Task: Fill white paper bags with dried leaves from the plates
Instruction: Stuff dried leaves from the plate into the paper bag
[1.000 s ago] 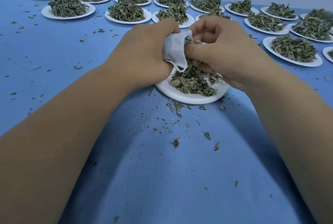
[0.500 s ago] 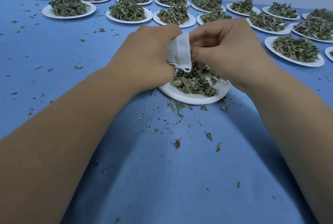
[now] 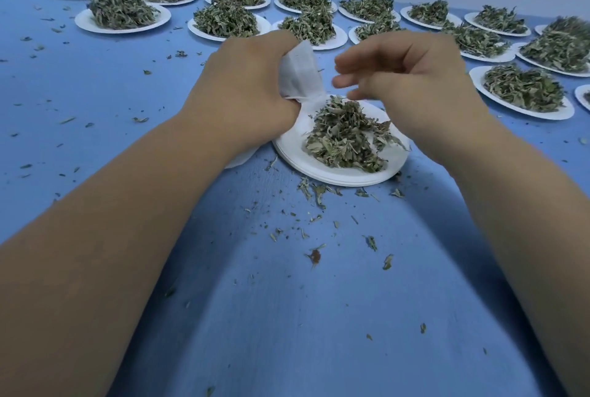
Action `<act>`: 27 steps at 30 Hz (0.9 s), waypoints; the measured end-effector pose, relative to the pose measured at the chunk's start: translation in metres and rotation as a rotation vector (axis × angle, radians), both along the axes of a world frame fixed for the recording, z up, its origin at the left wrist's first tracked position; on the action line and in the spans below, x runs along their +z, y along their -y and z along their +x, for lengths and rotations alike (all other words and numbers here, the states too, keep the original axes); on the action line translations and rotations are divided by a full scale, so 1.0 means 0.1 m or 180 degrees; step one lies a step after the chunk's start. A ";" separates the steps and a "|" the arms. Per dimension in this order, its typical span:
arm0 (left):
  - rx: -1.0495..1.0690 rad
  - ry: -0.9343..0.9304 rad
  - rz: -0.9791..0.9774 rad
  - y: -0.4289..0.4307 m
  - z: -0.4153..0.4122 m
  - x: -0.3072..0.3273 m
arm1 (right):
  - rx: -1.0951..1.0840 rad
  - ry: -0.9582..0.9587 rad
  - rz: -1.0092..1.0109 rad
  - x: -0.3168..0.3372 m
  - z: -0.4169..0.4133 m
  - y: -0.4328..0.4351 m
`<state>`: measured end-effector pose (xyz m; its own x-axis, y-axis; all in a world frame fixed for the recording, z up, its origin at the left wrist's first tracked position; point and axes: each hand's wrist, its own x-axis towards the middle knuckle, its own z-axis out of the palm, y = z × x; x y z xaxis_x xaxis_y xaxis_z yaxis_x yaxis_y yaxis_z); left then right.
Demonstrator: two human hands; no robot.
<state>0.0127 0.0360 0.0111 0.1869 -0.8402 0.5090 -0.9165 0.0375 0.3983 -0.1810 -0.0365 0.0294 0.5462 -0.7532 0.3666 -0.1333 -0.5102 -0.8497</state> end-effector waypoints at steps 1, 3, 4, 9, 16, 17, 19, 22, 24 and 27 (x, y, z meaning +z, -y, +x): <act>-0.0011 -0.0043 0.0000 0.00 0.00 0.01 | -0.0070 -0.0151 -0.0188 0.01 -0.02 0.01; -0.0076 -0.0059 0.0009 -0.01 -0.02 0.01 | 0.0222 -0.0322 -0.0190 0.04 -0.05 0.00; -0.0115 -0.0036 0.0005 -0.01 -0.04 0.00 | 0.0500 -0.0373 -0.0042 0.04 -0.05 -0.04; -0.0294 -0.0075 -0.0136 -0.03 -0.13 0.01 | 0.1146 -0.0753 -0.0080 0.02 0.06 -0.14; -0.0077 0.0129 -0.0054 -0.07 0.04 0.12 | 0.0264 -0.0756 -0.0615 0.03 -0.09 0.04; -0.0024 0.0195 -0.0125 -0.09 0.08 0.15 | 0.0323 -0.1286 -0.0668 0.03 -0.12 0.06; -0.0019 0.0365 -0.0214 -0.10 0.13 0.18 | 0.0483 -0.2223 -0.0722 -0.01 -0.15 0.07; -0.0103 0.0424 0.0147 -0.10 0.11 0.14 | 0.0475 -0.2610 -0.0987 -0.11 -0.08 0.07; -0.0152 0.0198 0.0600 -0.08 0.05 0.08 | 0.0256 -0.2434 -0.1151 -0.15 -0.03 0.06; -0.0268 -0.0095 0.0743 -0.07 0.02 0.02 | 0.0131 -0.2084 -0.1202 -0.17 0.00 0.00</act>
<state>0.0145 0.0426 0.0131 0.1231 -0.9476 0.2946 -0.9018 0.0171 0.4319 -0.1812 -0.0367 0.0119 0.7661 -0.6151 0.1865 -0.5252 -0.7664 -0.3699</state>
